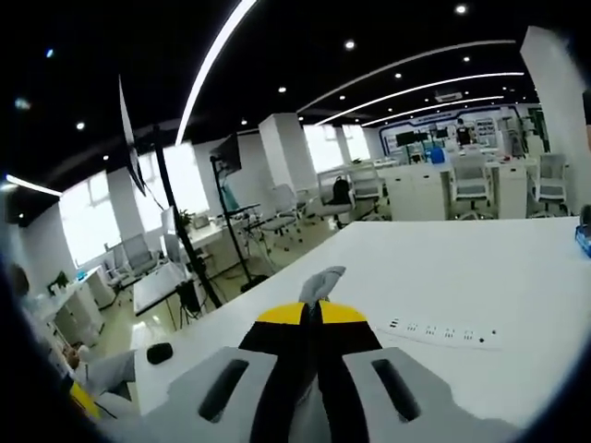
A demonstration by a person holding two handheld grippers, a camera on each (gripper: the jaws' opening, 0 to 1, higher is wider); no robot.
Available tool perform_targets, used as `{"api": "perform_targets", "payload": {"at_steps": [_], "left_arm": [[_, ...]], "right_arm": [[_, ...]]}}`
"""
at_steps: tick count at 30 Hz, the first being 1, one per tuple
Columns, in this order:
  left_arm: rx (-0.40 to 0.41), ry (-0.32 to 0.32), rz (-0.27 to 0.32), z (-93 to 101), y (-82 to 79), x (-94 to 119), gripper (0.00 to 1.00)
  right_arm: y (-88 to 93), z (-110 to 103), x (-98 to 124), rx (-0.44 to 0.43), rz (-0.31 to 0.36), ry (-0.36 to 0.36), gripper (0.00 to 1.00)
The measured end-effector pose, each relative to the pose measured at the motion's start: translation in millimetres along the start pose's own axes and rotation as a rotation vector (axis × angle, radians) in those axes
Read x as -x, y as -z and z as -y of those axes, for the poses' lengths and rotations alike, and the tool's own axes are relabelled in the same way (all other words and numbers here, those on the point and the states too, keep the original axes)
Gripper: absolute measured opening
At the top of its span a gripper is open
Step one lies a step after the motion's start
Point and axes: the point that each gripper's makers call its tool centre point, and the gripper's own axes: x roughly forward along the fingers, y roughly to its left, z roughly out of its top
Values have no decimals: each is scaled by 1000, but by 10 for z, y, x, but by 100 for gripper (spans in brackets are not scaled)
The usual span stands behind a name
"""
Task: Fold the towel on the table until its edges align and the towel forms a compact rectangular stack.
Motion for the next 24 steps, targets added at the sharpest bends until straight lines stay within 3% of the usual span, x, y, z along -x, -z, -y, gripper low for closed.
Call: {"api": "perform_targets", "payload": {"at_steps": [7, 14, 24], "left_arm": [[40, -101, 21, -277, 36, 158, 2], [71, -132, 25, -412, 126, 308, 2], [140, -196, 16, -641, 321, 471, 2]], "right_arm": [[46, -51, -133, 19, -22, -12, 1], [37, -184, -255, 16, -18, -29, 1], [205, -372, -583, 5, -52, -47, 2]]}}
